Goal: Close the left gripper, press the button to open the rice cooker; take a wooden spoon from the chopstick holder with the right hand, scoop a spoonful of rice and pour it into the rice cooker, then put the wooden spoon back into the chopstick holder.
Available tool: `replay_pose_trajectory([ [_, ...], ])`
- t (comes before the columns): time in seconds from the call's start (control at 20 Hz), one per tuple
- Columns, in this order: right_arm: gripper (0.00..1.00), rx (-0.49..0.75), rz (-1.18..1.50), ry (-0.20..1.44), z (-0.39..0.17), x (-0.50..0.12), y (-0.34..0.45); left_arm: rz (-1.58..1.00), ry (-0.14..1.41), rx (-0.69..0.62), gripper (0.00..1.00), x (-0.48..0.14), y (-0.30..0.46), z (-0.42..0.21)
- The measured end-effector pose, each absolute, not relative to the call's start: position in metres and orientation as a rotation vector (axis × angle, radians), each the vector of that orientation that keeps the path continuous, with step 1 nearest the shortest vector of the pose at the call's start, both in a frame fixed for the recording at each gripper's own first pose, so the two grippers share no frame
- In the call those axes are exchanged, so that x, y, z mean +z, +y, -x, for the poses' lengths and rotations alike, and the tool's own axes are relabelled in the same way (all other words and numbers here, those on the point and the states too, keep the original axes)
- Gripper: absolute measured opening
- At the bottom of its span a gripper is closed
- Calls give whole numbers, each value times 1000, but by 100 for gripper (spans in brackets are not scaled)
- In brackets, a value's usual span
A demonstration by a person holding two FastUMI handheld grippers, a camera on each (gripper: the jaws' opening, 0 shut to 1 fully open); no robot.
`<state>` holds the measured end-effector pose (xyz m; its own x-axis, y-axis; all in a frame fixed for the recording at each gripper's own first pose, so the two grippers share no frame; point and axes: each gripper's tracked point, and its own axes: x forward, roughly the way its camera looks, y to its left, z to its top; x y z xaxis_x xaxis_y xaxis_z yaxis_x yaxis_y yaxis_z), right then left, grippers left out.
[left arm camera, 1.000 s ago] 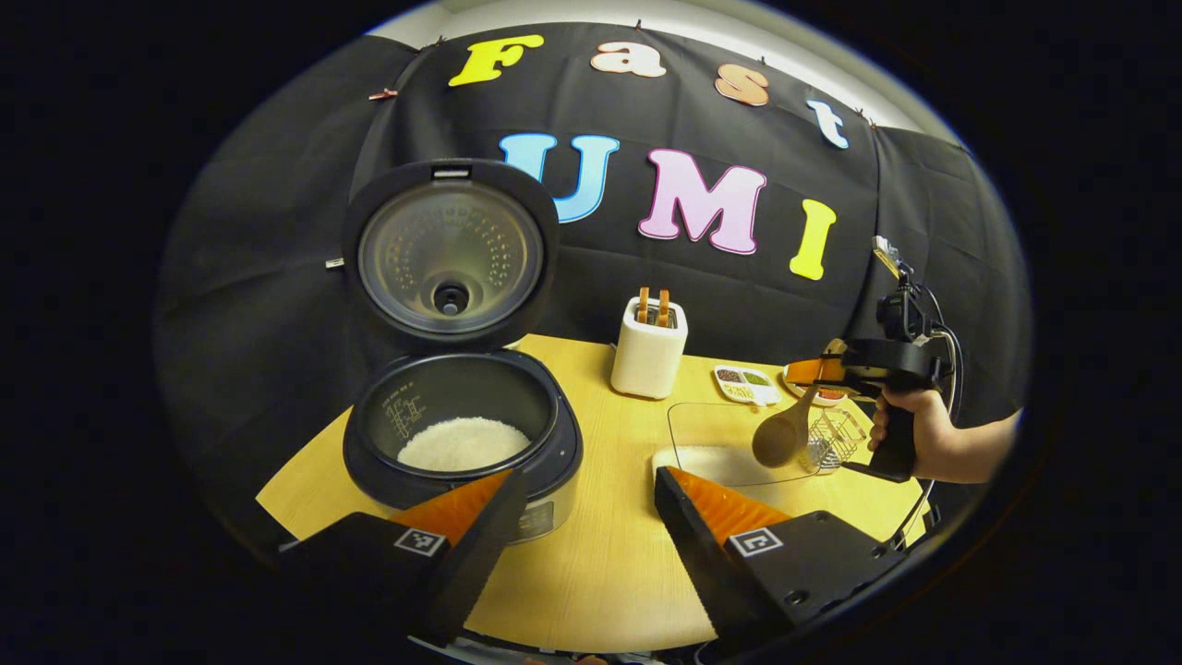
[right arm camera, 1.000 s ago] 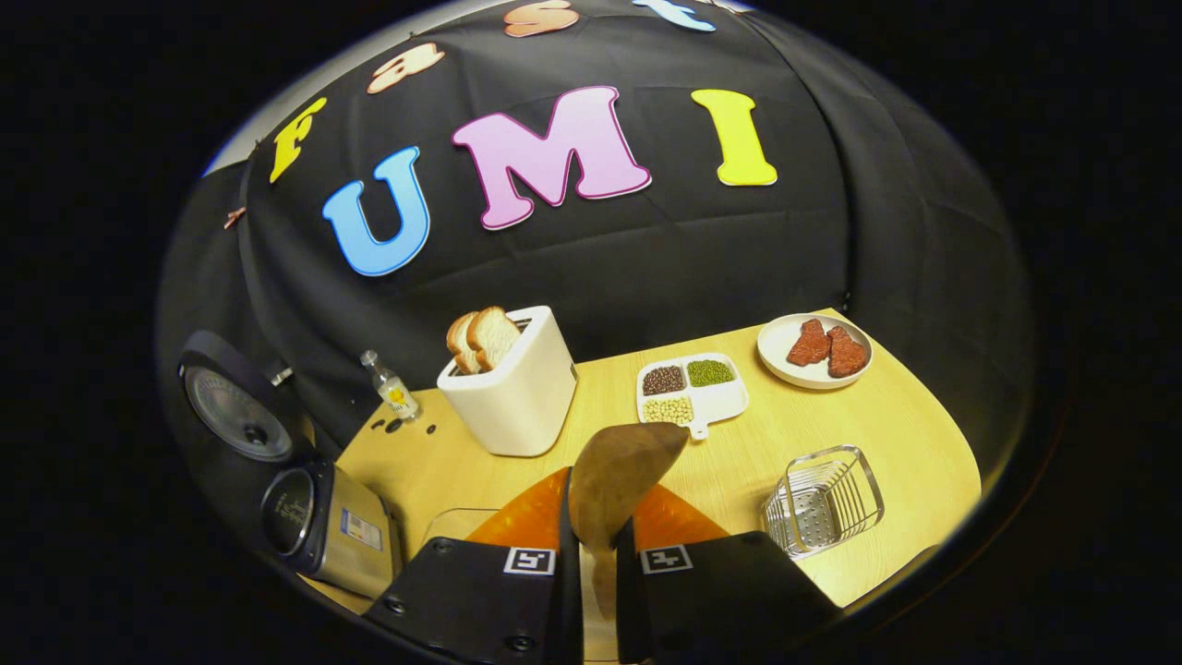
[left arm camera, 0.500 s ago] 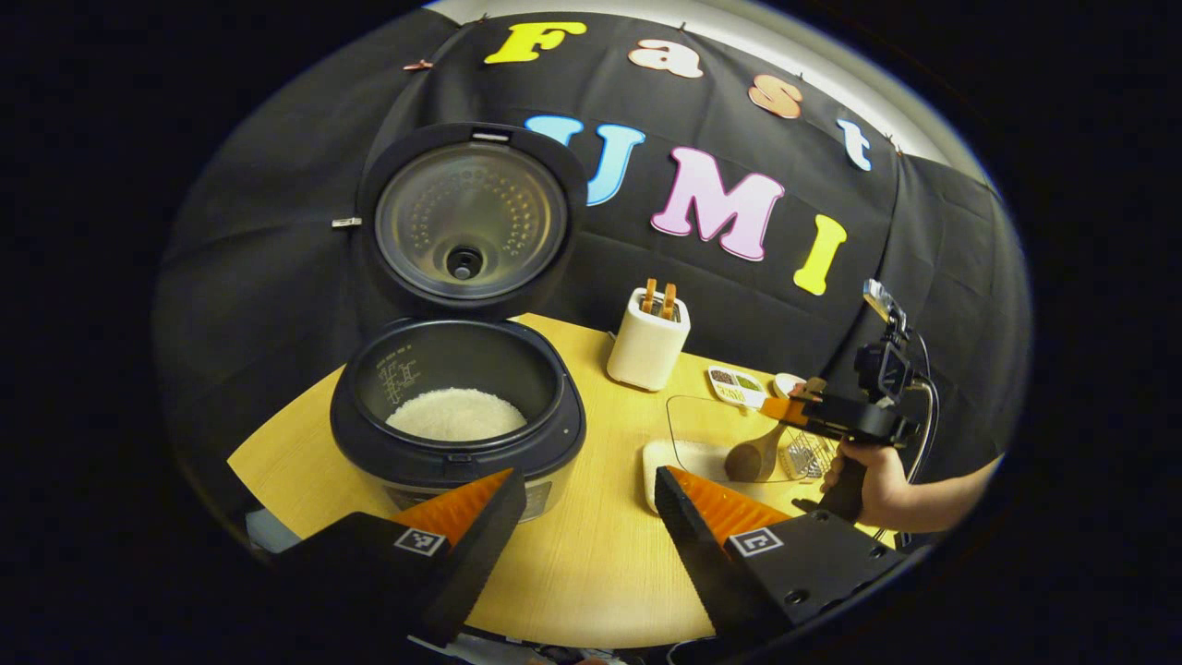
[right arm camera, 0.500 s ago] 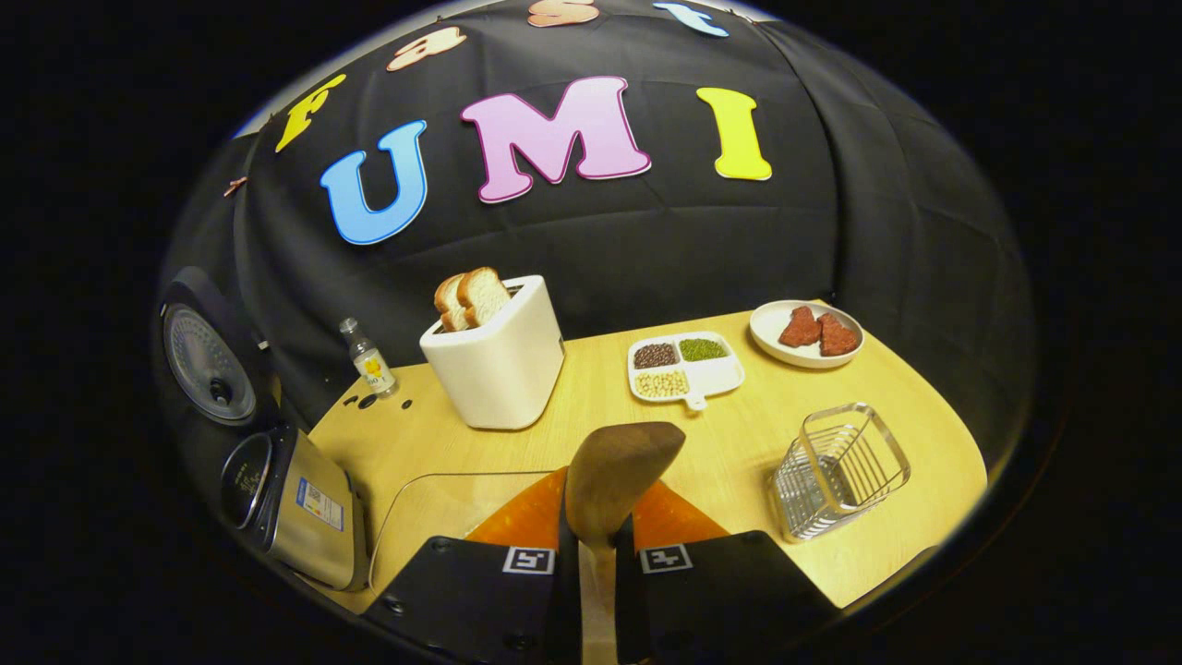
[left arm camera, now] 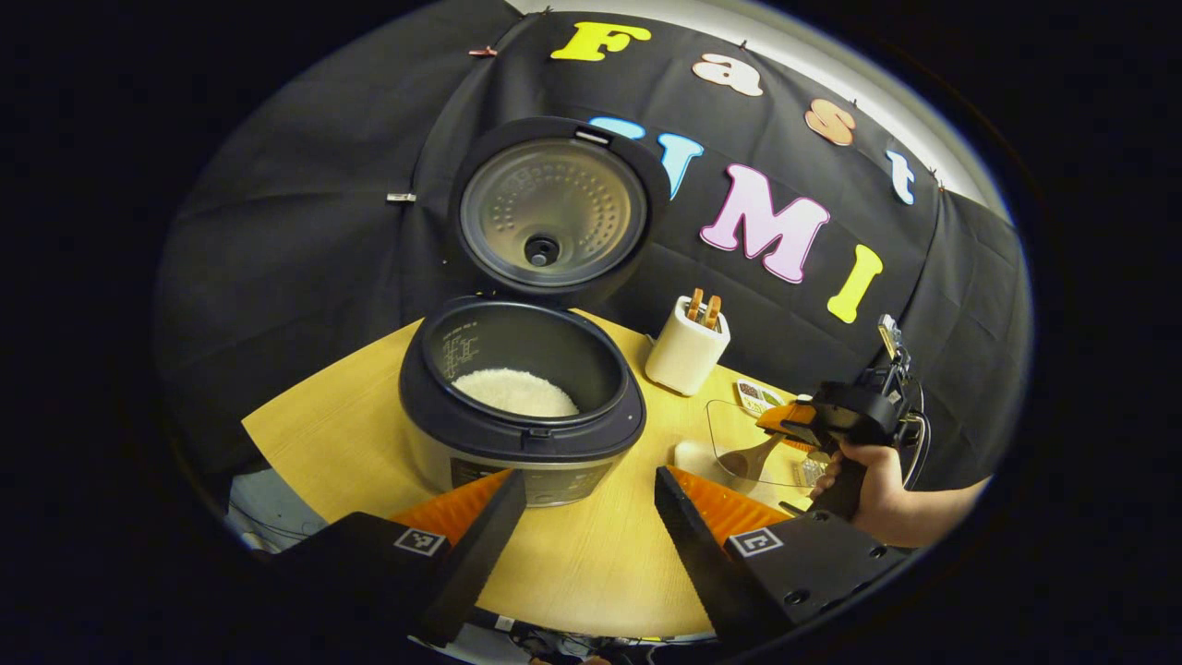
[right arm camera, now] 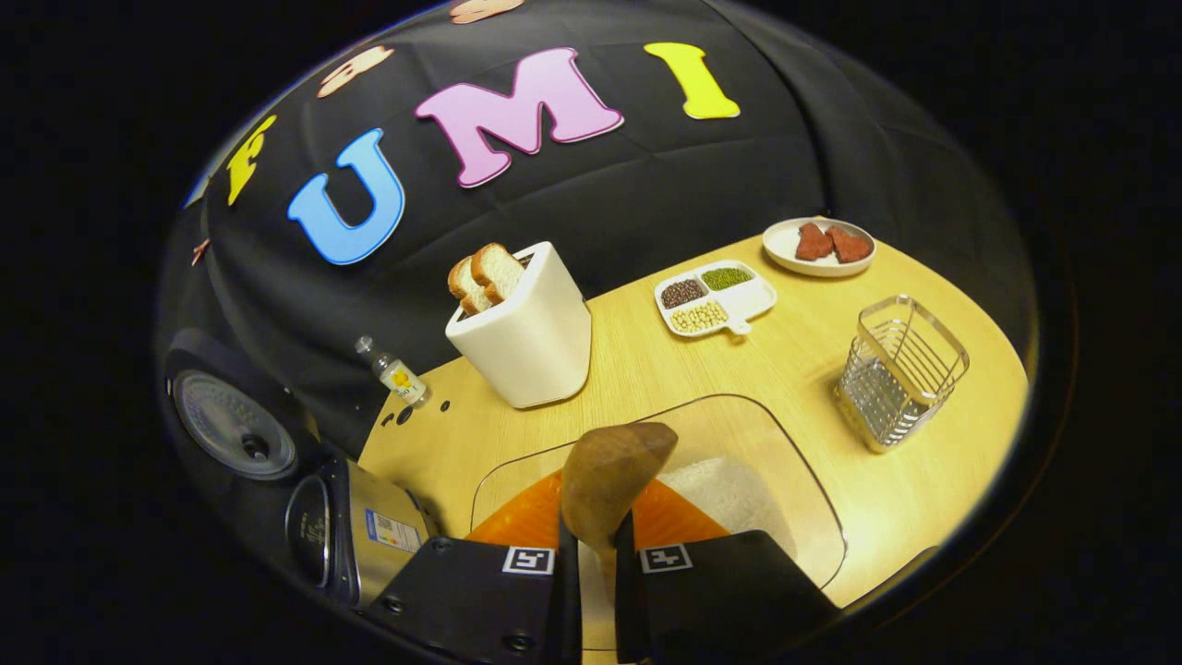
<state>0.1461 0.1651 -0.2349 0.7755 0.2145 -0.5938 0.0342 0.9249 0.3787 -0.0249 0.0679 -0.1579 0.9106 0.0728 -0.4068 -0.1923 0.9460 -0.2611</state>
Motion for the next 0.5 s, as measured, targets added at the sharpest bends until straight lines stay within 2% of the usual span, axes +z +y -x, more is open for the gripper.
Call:
replay_pose_trajectory([
  [0.5, 19, 126, -555, 771, -142, -231, 191, 305, 391, 144, 95, -149, 79, 31],
])
